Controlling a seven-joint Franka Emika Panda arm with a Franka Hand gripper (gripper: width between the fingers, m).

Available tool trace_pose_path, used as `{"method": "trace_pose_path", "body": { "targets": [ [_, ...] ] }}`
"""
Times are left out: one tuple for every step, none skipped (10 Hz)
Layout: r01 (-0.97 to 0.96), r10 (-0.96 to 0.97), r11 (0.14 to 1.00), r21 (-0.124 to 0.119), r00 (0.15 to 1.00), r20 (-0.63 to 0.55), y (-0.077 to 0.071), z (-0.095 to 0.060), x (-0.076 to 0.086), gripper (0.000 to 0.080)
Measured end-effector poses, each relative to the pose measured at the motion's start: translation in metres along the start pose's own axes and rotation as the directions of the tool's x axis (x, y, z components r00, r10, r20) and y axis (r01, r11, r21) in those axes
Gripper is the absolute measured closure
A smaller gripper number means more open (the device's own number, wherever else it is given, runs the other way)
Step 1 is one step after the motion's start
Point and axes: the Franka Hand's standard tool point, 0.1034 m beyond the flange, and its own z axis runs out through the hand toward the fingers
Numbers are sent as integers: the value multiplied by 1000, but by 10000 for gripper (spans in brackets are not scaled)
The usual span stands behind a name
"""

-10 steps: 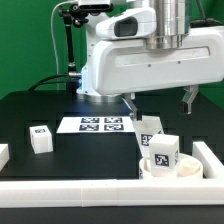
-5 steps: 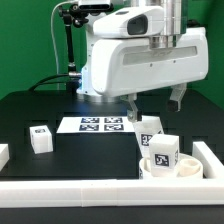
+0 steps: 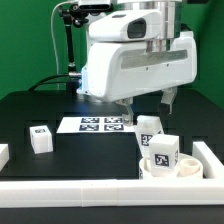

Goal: Assemble stool

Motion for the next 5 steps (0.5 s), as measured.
{"method": "trace_pose_path", "body": {
  "targets": [
    [-6, 6, 1000, -1, 1000, 0, -2, 2, -1, 151],
    [-11, 11, 1000, 1, 1000, 0, -5, 2, 0, 151],
    [-21, 21, 1000, 1, 1000, -1, -8, 1, 3, 151],
    [-23, 23, 1000, 1, 1000, -4, -11, -2, 5, 151],
    [-22, 22, 1000, 1, 1000, -5, -11, -2, 6, 151]
  ]
}}
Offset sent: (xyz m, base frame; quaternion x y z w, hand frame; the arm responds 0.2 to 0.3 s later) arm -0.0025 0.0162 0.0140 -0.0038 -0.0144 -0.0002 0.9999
